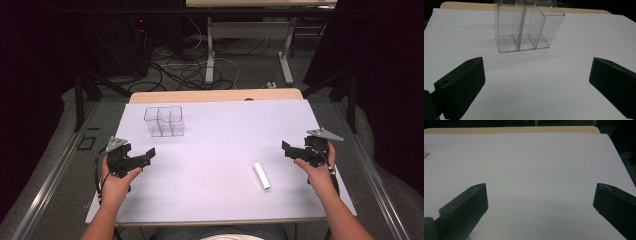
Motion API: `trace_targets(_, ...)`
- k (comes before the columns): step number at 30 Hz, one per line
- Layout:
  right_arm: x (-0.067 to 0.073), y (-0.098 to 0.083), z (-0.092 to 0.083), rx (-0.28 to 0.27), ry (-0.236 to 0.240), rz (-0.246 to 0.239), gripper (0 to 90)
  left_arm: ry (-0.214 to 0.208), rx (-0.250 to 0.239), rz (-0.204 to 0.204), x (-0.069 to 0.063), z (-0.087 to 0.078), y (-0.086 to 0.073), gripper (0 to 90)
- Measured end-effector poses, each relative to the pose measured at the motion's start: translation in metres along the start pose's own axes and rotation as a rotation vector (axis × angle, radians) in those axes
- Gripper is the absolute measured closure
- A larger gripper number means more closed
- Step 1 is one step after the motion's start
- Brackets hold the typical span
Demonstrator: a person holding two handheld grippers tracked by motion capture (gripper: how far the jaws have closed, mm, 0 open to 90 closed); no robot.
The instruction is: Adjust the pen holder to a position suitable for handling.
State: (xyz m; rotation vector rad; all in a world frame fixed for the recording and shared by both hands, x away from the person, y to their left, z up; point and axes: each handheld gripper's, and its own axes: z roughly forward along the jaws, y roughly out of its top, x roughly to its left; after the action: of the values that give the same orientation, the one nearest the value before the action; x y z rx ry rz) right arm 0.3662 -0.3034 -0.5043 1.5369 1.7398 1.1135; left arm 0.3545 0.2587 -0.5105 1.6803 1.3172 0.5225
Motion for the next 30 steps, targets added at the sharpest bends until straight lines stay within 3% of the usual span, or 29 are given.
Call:
trace_targets(4, 0.001, -0.001, 0.001, 0.0, -0.018, -0.013, 0.0, -0.007, 0.009, -0.014, -0.001, 0.001, 0.003, 0.3)
trace_targets(14, 0.008, -0.004, 0.003, 0.01, 0.017, -0.033, 0.0, -0.006, -0.017, -0.051, -0.001, -0.001, 0.022, 0.3)
trace_targets(25, 0.013, -0.005, 0.005, 0.019, 0.039, -0.039, 0.0, 0.045, -0.013, 0.012, -0.006, 0.006, 0.061, 6.0)
trace_targets(30, 0.014, -0.006, 0.005, 0.027, 0.046, -0.04, 0.0, 0.077, -0.011, 0.045, -0.009, 0.01, 0.084, 16.2)
